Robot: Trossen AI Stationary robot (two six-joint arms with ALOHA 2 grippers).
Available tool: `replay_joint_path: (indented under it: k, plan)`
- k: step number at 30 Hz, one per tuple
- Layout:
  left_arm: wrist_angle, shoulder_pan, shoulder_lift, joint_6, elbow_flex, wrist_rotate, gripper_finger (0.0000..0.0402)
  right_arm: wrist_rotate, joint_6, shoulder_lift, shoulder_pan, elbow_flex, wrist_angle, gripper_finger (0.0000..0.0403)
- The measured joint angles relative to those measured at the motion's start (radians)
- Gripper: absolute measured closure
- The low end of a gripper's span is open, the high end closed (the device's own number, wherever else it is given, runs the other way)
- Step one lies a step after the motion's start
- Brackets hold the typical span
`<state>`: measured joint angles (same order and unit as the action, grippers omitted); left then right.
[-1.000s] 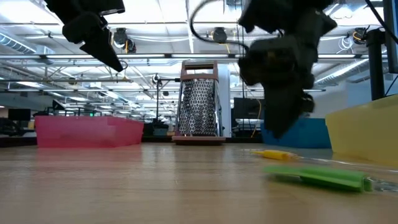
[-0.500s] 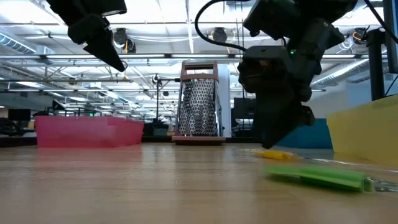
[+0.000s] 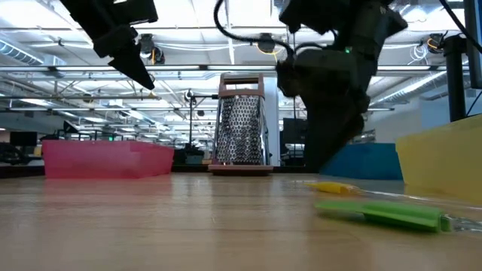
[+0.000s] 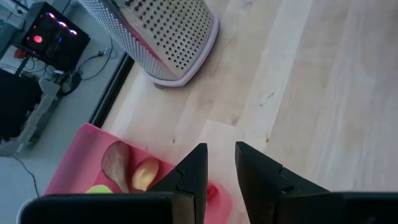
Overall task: Pick & Place Kitchen Items
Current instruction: Put the yellow spatula into the yellow bin
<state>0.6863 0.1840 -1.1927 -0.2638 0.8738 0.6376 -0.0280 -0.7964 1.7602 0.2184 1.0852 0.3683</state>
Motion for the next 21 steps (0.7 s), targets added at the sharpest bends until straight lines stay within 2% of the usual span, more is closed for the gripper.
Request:
replay_joint_path:
  k: [3,7,16,21]
  plan:
    - [0.001,-0.009,0.0,0.0,0.0,0.0,0.0314,-0.077,0.067,-0.004,0.006,0.024,0.094,0.0216]
    - [0.001,-0.011,0.0,0.0,0.0,0.0,0.0314,-0.121,0.019,0.0,0.025,0.012,0.126,0.0216]
    - [0.001,-0.011,0.0,-0.01,0.0,-0.008,0.0314,-0.106,-0.029,0.055,0.054,0.016,0.025,0.0216]
    - [-0.002,-0.011,0.0,-0.01,0.0,-0.01,0.0314,-0.123,0.0,0.112,0.055,0.022,0.077,0.0216]
